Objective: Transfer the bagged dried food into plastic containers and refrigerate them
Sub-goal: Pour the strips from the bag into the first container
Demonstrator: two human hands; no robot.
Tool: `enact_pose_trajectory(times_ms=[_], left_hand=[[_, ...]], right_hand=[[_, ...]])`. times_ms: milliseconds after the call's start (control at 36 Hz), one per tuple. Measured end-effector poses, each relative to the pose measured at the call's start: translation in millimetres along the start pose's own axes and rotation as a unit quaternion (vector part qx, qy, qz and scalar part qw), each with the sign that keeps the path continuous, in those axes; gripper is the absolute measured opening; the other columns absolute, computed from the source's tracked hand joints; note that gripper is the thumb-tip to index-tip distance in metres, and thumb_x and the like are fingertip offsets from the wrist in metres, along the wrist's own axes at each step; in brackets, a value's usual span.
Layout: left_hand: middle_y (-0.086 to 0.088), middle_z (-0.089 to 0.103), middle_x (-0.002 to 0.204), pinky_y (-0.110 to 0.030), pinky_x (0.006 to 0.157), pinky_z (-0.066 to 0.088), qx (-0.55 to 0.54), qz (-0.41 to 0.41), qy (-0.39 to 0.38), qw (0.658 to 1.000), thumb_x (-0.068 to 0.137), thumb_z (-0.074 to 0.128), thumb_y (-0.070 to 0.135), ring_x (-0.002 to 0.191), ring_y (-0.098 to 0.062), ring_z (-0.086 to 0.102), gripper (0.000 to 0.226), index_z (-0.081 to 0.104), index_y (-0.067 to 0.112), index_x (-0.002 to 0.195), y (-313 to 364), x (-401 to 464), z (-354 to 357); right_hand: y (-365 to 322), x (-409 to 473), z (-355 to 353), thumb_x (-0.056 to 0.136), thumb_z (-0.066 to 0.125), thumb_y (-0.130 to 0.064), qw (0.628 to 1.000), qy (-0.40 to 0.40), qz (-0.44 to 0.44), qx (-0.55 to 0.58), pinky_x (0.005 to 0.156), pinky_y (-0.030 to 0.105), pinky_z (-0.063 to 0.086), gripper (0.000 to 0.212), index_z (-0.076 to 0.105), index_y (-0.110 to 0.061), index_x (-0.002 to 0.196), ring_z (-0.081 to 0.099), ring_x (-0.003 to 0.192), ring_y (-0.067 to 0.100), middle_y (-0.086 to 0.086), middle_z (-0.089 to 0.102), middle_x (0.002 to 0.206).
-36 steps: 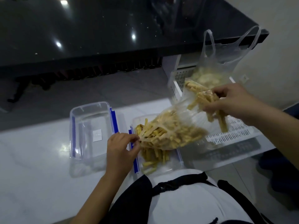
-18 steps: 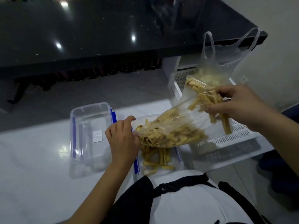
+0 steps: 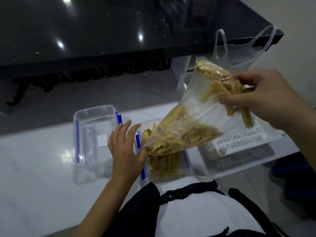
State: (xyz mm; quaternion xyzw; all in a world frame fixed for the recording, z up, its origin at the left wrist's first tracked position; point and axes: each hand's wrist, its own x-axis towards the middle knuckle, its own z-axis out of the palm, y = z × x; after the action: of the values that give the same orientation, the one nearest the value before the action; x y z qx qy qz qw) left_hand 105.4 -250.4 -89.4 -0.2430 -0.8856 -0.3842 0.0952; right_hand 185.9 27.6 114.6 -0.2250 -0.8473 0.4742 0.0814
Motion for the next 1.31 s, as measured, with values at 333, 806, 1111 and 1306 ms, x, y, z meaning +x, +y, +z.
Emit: enact_pose_trajectory(times_ms=[333, 806, 1111, 1306], left_hand=[[0.008, 0.039, 0.154, -0.053, 0.121, 0.020, -0.020, 0.032, -0.150, 0.988, 0.081, 0.060, 0.053, 0.147, -0.019, 0.026, 0.068, 0.040, 0.036, 0.144, -7.1, -10.0, -2.9], [0.012, 0.060, 0.132, -0.027, 0.085, 0.049, -0.055, -0.087, -0.354, 0.930, 0.094, 0.067, 0.025, 0.110, -0.008, 0.061, 0.035, 0.062, 0.032, 0.128, 6.3, 116.3, -30.6], [0.001, 0.075, 0.098, -0.018, 0.060, 0.046, 0.035, -0.065, -0.362, 0.929, 0.089, 0.071, 0.013, 0.073, -0.004, 0.064, 0.021, 0.072, 0.019, 0.109, 6.1, 134.7, -6.2], [-0.002, 0.074, 0.104, -0.034, 0.073, 0.057, 0.168, -0.076, -0.262, 0.947, 0.087, 0.058, 0.006, 0.090, -0.022, 0.067, 0.045, 0.063, 0.025, 0.127, 2.8, 113.8, -14.5]], right_hand=[[-16.0, 6.9, 23.7, 0.071, 0.084, -0.012, 0.997, -0.059, -0.035, -0.041, 0.071, 0.033, 0.061, 0.035, 0.074, -0.024, 0.103, 0.072, 0.077, 0.019, 0.001, 0.073, 0.089], [-30.5, 0.7, 50.3, 0.072, 0.084, -0.013, 0.991, -0.105, -0.060, -0.063, 0.051, 0.014, 0.048, 0.028, 0.074, -0.027, 0.094, 0.065, 0.060, 0.007, -0.006, 0.069, 0.078], [-26.1, 0.9, 38.7, 0.073, 0.083, -0.015, 0.993, -0.098, -0.041, -0.048, 0.060, 0.025, 0.057, 0.028, 0.074, -0.025, 0.098, 0.071, 0.067, 0.018, -0.001, 0.071, 0.084], [-30.9, 8.6, 49.4, 0.075, 0.083, -0.016, 0.991, -0.106, -0.060, -0.057, 0.050, 0.012, 0.048, 0.030, 0.073, -0.026, 0.100, 0.067, 0.066, 0.008, -0.005, 0.069, 0.086]])
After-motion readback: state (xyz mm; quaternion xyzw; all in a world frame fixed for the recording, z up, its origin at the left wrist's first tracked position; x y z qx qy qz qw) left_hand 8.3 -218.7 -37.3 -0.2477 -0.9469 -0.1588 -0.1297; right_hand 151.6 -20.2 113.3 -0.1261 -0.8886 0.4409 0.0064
